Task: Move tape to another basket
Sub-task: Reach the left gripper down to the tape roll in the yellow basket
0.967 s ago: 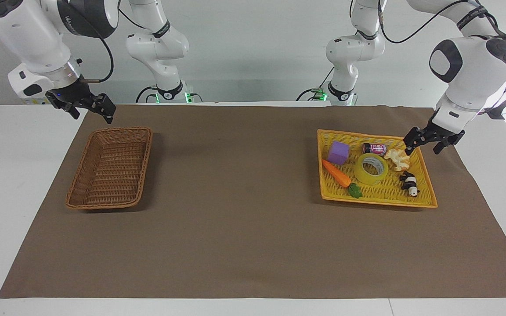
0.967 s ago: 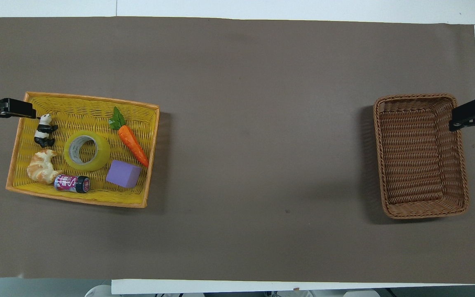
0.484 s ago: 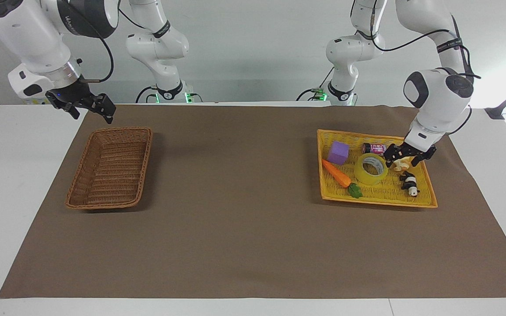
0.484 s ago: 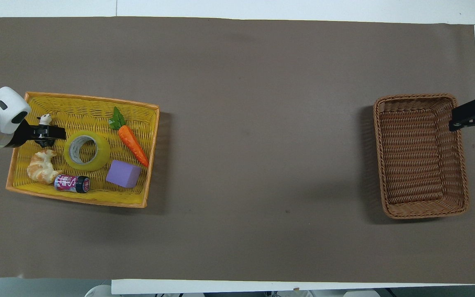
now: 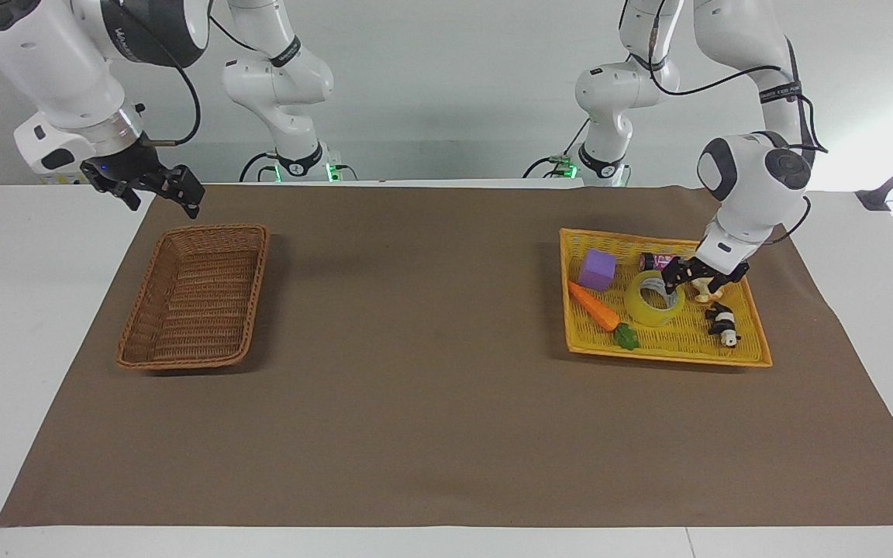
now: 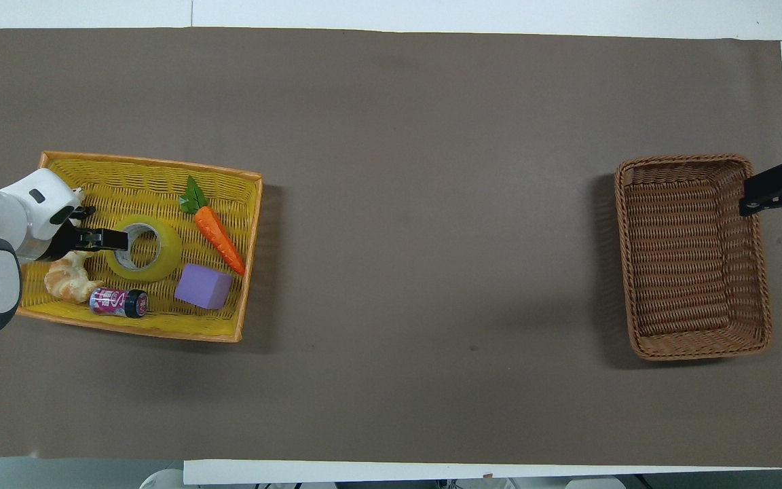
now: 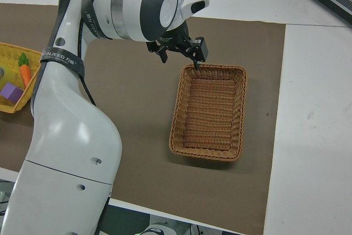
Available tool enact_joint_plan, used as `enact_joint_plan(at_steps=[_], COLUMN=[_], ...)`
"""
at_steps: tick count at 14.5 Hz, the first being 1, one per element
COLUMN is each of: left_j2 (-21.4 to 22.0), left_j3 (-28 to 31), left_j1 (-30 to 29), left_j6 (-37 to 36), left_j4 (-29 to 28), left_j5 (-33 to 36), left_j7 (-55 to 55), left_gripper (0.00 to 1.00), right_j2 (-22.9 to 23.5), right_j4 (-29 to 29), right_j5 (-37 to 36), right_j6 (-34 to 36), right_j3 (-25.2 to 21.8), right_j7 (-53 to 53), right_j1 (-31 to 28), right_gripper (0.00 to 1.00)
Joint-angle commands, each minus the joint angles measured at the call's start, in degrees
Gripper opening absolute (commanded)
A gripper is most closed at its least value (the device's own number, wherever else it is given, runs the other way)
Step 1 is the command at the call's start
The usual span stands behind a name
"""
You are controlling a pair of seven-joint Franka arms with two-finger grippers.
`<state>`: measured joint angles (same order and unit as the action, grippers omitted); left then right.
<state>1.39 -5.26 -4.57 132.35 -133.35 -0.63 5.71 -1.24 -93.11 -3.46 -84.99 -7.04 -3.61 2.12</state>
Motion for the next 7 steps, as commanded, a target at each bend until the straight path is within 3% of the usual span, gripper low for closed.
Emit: enact_joint_plan(at_steps=[1,5,7], left_j2=[0.11,-1.04,-1.83], left_j3=[0.42,0.42,0.42], left_j1=[0.97,1.41,2.20], left_j6=[3.09,3.44,3.53], left_j4=[-1.48,-1.57,-1.74], left_j5=[0.36,0.36,0.36], left_j7=[-0.09,-0.26,-2.97], left_gripper=[0.84,0.65,0.62], right_j2=[-1.48,-1.48,-1.48], right_j4=[-1.73,-1.73,-1.73], right_j5=[-0.68,-0.68,-0.68], right_j6=[-0.44,-0.44,-0.44], right_j3=[0.36,0.36,0.36], right_j7=[1.07,1.07,1.07], right_j1=[-0.27,-0.27,-0.27], right_gripper=[1.00,1.00,1.00])
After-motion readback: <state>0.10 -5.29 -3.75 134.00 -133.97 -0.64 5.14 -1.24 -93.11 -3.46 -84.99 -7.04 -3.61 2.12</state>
